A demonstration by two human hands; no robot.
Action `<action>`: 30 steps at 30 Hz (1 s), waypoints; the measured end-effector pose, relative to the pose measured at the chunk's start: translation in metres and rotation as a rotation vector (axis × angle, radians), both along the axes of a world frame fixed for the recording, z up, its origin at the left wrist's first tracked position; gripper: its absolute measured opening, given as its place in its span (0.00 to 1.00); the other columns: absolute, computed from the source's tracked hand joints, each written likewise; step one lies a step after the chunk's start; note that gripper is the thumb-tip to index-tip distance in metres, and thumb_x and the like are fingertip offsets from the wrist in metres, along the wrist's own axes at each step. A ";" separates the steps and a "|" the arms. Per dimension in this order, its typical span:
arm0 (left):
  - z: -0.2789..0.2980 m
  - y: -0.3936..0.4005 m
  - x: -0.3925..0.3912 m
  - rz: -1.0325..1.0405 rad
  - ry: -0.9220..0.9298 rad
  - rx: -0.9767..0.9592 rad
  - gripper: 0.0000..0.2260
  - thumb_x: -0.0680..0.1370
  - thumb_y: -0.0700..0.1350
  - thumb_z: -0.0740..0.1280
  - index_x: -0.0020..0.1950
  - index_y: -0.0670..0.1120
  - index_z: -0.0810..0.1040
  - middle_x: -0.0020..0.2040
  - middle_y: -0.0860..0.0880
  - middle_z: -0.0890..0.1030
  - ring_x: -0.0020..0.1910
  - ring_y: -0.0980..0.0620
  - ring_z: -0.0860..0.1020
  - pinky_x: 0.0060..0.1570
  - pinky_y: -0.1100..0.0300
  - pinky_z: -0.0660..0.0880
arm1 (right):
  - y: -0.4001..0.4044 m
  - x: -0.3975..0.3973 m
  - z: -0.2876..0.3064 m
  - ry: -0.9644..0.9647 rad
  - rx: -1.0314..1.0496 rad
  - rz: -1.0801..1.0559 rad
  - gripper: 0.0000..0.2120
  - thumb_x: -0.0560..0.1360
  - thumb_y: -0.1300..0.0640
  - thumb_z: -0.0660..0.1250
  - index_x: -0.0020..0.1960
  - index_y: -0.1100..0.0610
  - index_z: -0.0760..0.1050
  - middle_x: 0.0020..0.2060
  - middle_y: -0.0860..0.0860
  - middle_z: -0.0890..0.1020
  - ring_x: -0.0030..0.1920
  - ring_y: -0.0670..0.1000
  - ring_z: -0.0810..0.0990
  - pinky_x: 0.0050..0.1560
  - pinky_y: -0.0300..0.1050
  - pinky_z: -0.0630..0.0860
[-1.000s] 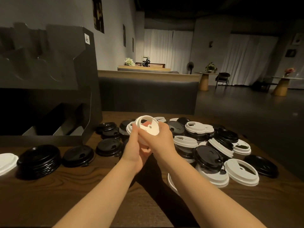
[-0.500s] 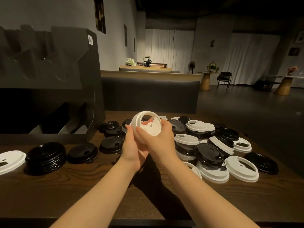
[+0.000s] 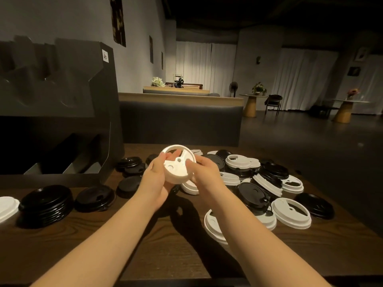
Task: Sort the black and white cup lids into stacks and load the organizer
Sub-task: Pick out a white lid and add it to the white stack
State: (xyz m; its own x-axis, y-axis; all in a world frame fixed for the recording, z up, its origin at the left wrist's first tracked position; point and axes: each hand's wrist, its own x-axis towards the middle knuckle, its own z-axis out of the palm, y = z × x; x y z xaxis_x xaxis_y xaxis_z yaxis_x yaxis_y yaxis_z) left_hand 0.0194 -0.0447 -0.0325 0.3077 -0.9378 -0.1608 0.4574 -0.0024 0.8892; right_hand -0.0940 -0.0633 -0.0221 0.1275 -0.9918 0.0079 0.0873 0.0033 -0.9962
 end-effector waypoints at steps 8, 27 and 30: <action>0.009 0.007 0.041 -0.018 -0.520 0.119 0.10 0.80 0.45 0.64 0.59 0.44 0.77 0.52 0.44 0.81 0.53 0.46 0.79 0.56 0.50 0.77 | 0.004 0.012 0.006 0.165 -0.071 0.120 0.27 0.76 0.55 0.68 0.72 0.55 0.65 0.67 0.51 0.72 0.65 0.53 0.72 0.65 0.52 0.72; 0.028 0.091 0.292 0.454 -0.524 0.225 0.16 0.78 0.51 0.65 0.57 0.39 0.76 0.46 0.42 0.80 0.42 0.46 0.80 0.39 0.57 0.77 | 0.034 0.272 0.005 0.232 -0.287 0.525 0.23 0.77 0.55 0.67 0.70 0.54 0.66 0.63 0.49 0.73 0.60 0.48 0.74 0.51 0.39 0.76; 0.019 0.105 0.331 0.559 -0.652 0.318 0.20 0.75 0.54 0.66 0.55 0.38 0.78 0.43 0.43 0.79 0.43 0.45 0.76 0.43 0.55 0.72 | 0.039 0.314 -0.004 0.333 -0.397 0.546 0.24 0.78 0.54 0.65 0.72 0.54 0.64 0.65 0.51 0.73 0.63 0.51 0.73 0.53 0.42 0.77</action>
